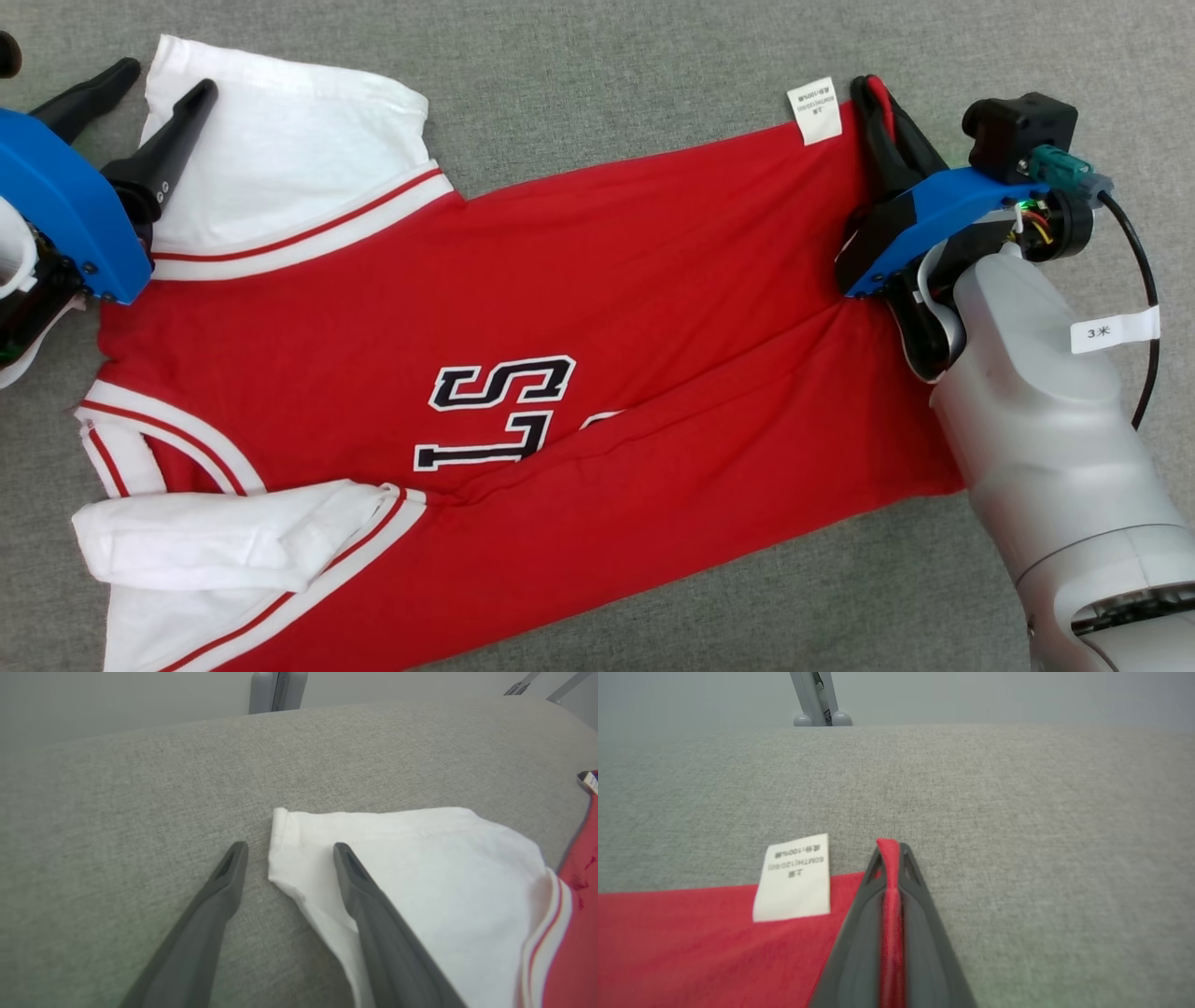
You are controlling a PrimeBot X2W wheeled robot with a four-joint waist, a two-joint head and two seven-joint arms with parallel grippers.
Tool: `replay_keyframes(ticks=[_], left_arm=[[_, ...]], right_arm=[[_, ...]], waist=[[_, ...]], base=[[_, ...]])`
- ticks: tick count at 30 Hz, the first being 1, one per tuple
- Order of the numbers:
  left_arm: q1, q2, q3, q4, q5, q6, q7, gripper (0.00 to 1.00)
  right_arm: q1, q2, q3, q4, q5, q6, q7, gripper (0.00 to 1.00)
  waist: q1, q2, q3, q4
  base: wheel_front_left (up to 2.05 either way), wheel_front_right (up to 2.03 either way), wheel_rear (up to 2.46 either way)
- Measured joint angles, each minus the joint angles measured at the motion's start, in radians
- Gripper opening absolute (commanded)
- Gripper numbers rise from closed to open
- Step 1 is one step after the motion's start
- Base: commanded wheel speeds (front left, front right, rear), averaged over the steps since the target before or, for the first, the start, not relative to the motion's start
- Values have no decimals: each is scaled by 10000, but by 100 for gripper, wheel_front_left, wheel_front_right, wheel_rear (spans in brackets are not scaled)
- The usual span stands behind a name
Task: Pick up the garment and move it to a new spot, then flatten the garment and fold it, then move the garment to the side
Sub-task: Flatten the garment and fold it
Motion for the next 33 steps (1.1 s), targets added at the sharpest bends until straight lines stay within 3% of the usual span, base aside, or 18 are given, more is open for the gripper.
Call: replay_keyframes(ticks=[1,3,8,15,21,27,33], left_arm=[[-7,-29,-21,44,-13,0,-12,72],[-43,-56,-79,142,21,0,-94,2],[-40,-176,-240,357,196,0,-619,0],[-265,-468,-268,476,491,0,-2573,0],[-416,-612,-219,334,594,0,-2915,0],[-248,-1068,1285,-25,1432,0,-2947,0],[1780,-1684,2243,-163,2096,0,-2947,0]], right_arm=[[11,-4,54,-54,50,-2,2,0],[48,-4,117,-155,130,-2,4,0],[118,-29,86,-311,163,-4,12,0],[582,-15,-629,-842,-483,-17,63,0],[962,59,-1432,-1229,-1181,-15,65,0],[1377,59,-2236,-2021,-1833,-15,65,0],[2492,59,-2380,-2562,-2029,-15,63,0]], waist=[[0,0,20,-11],[0,0,47,-23],[1,0,-13,27],[3,0,-494,432],[3,0,-1029,843],[3,0,-1583,1219],[1,0,-2504,1539]], base=[[0,0,0],[0,0,0],[0,0,0],[0,0,0],[0,0,0],[0,0,0],[0,0,0]])
